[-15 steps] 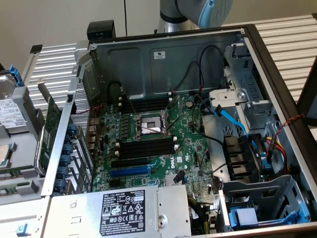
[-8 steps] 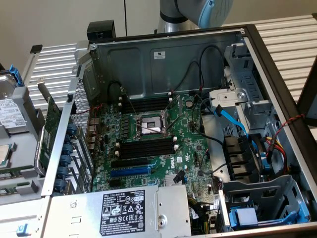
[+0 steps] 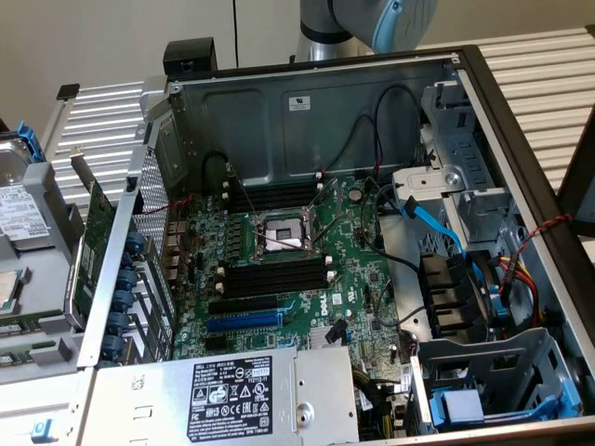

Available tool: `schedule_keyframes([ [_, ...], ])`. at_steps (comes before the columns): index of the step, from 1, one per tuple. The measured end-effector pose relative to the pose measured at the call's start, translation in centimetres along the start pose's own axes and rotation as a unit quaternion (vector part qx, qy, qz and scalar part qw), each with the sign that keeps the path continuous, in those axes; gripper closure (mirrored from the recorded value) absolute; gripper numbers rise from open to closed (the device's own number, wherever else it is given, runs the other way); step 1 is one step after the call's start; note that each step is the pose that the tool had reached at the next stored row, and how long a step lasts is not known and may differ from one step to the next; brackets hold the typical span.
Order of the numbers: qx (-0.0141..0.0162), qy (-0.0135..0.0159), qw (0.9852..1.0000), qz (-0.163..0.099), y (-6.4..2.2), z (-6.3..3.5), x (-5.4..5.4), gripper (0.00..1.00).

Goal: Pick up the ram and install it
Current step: 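Pick up the ram and move it above insertion slot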

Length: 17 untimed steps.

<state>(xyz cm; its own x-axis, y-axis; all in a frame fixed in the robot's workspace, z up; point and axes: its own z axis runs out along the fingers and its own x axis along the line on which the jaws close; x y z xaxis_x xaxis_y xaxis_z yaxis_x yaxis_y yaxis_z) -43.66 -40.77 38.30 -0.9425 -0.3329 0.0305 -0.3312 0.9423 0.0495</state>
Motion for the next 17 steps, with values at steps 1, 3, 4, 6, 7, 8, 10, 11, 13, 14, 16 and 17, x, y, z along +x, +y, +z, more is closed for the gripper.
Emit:
schedule_keyframes([
  [1,0.0001,0.0004,1.0000,-0.009,0.00,0.03,0.00,0.89],
  [3,0.0002,0.0011,0.9996,-0.027,0.00,0.08,0.00,0.89],
  [4,0.0003,0.0015,0.9993,-0.036,-0.01,0.10,-0.01,0.89],
  [6,0.0002,0.0021,0.9985,-0.055,-0.01,0.17,0.00,0.89],
  [7,0.0001,0.0025,0.9980,-0.064,-0.01,0.19,0.00,0.89],
  [8,0.0000,0.0028,0.9974,-0.073,0.00,0.22,-0.01,0.89],
  [10,-0.0001,0.0034,0.9959,-0.091,-0.01,0.29,-0.01,0.89],
  [11,-0.0002,0.0037,0.9950,-0.099,-0.01,0.31,-0.01,0.89],
  [13,-0.0003,0.0044,0.9930,-0.118,-0.02,0.36,-0.01,0.89],
  [14,-0.0004,0.0047,0.9919,-0.127,-0.02,0.38,-0.01,0.89],
  [16,-0.0006,0.0051,0.9895,-0.145,-0.02,0.42,-0.01,0.89],
  [17,-0.0007,0.0054,0.9881,-0.154,-0.02,0.43,-0.01,0.89],
])
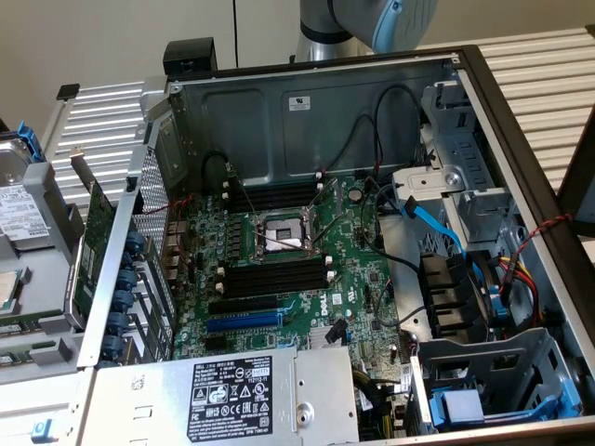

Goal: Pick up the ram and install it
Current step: 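Pick up the ram and move it above insertion slot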

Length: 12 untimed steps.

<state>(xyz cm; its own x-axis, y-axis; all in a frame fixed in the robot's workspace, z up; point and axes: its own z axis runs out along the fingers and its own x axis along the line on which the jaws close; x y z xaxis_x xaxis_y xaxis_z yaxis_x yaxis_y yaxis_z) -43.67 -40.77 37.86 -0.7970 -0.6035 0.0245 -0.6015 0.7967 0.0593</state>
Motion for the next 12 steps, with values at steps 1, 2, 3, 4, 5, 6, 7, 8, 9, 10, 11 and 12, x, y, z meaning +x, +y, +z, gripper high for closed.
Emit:
schedule_keyframes([
  [1,0.0000,0.0002,1.0000,-0.009,0.00,0.01,0.00,0.89],
  [2,0.0001,0.0003,0.9998,-0.018,0.00,0.01,0.00,0.89],
  [3,0.0002,0.0004,0.9996,-0.027,-0.01,0.02,0.00,0.89],
  [4,0.0004,0.0003,0.9993,-0.036,-0.01,0.03,0.00,0.89],
  [5,0.0006,0.0001,0.9990,-0.046,-0.01,0.04,0.00,0.89],
  [6,0.0009,-0.0001,0.9985,-0.055,-0.02,0.05,-0.01,0.89],
  [7,0.0013,-0.0004,0.9980,-0.064,-0.01,0.06,-0.01,0.89],
  [8,0.0018,-0.0007,0.9973,-0.073,-0.01,0.06,-0.01,0.89],
  [9,0.0025,-0.0010,0.9966,-0.082,-0.01,0.06,0.00,0.89],
  [10,0.0032,-0.0015,0.9958,-0.092,-0.01,0.07,0.00,0.89],
  [11,0.0040,-0.0019,0.9949,-0.101,-0.01,0.07,0.00,0.89],
  [12,0.0047,-0.0023,0.9940,-0.109,-0.01,0.07,0.00,0.89],
])
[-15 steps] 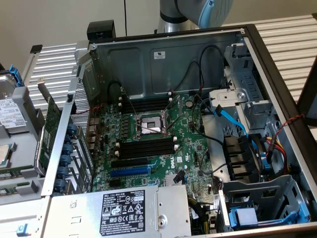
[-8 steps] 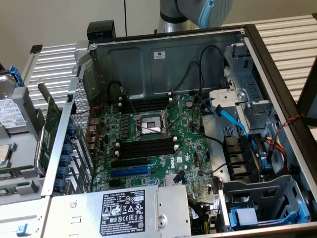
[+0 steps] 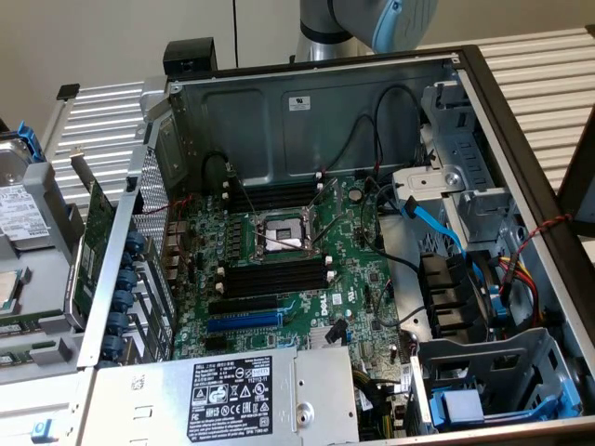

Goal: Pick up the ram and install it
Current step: 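Pick up the ram and move it above insertion slot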

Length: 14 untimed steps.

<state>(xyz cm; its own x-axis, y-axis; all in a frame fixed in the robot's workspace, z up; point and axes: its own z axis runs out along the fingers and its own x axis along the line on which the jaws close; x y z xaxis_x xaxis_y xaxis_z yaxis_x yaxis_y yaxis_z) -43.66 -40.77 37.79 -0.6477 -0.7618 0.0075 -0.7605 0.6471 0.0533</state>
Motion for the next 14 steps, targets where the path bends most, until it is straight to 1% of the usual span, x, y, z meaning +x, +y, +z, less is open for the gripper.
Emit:
schedule_keyframes([
  [2,0.0017,-0.0008,0.9998,-0.019,0.00,0.00,0.00,0.89],
  [4,0.0034,-0.0015,0.9993,-0.037,0.00,0.00,0.00,0.89],
  [8,0.0059,-0.0030,0.9973,-0.073,0.00,0.02,0.00,0.89],
  [11,0.0072,-0.0040,0.9949,-0.101,0.00,0.03,0.00,0.89],
  [14,0.0081,-0.0048,0.9918,-0.128,0.00,0.05,0.00,0.89],
])
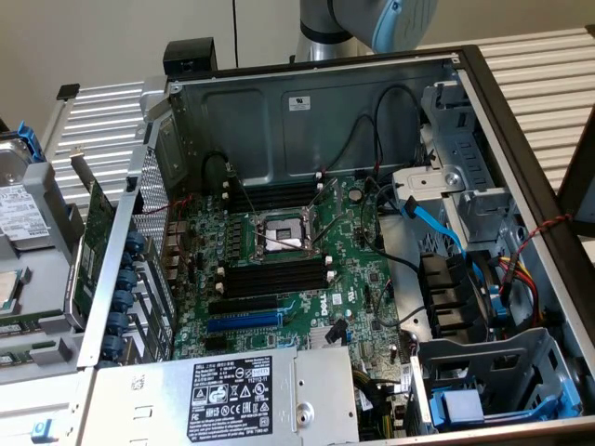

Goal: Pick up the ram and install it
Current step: 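Pick up the ram and move it above insertion slot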

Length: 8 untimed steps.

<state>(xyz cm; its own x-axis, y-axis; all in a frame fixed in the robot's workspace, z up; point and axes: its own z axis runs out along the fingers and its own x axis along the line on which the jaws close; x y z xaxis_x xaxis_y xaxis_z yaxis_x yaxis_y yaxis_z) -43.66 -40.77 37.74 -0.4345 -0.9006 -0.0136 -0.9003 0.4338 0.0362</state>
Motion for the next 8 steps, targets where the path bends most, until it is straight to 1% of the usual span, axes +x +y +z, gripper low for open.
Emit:
schedule_keyframes([
  [3,0.0005,-0.0004,0.9996,-0.028,0.00,0.00,0.00,0.89],
  [6,0.0010,-0.0004,0.9985,-0.055,0.00,0.00,0.00,0.89],
  [8,0.0009,-0.0002,0.9978,-0.067,0.05,0.01,0.03,0.89],
])
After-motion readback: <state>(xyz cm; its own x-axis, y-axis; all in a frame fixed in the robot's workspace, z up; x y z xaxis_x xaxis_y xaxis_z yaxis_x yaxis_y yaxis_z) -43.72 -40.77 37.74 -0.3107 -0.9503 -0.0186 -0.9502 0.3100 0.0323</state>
